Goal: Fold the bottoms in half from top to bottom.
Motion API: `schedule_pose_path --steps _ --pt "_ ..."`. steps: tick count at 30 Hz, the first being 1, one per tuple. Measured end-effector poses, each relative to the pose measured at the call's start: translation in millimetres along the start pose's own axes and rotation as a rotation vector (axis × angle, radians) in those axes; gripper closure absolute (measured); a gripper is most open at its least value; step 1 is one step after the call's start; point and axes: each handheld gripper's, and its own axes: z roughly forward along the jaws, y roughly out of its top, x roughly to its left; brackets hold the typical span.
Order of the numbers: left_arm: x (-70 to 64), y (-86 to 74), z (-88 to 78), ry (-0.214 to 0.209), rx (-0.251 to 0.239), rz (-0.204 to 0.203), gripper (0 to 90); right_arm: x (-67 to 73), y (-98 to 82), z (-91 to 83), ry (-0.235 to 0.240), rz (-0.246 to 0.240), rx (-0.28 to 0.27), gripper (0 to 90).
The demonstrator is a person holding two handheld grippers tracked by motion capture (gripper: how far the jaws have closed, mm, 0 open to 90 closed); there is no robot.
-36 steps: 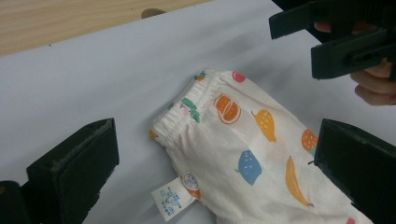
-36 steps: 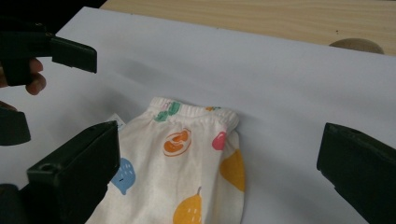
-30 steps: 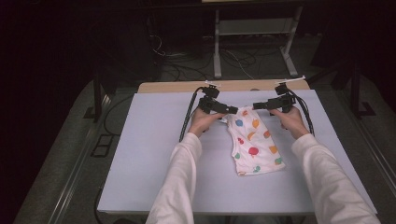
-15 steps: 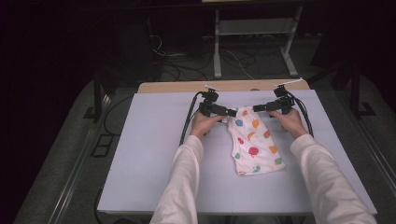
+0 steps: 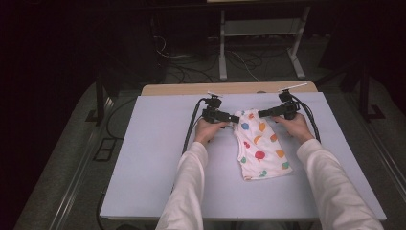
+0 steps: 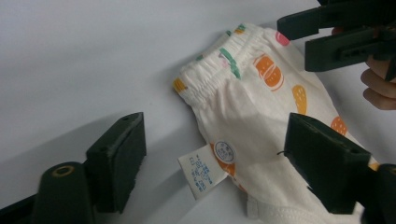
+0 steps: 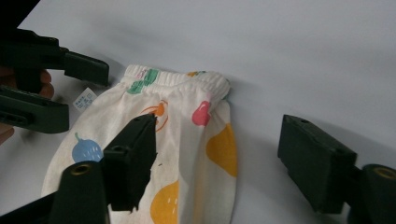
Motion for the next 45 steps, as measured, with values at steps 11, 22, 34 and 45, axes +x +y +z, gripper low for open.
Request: schedule_pose_path --steps 11,22,34,45 --pt "1.1 -7.0 1.8 0.01 -0.024 -0.011 44.8 4.1 -1.4 7.4 -0.012 -0.011 0.02 50.2" --pt "1.9 -9.0 6.8 -0.037 -0.027 -0.029 56.4 2.1 -4.9 11.3 -0.007 0.0 0.013 59.9" --pt "1.0 -10.5 12.2 -0.023 -0.023 -0.033 78.3 1.7 -10.5 14.7 -0.013 0.022 0.027 81.5" --pt "2.8 -10.9 6.2 0.03 -0.032 -0.006 88.6 1.4 -10.5 12.0 -0.036 0.03 0.016 87.5"
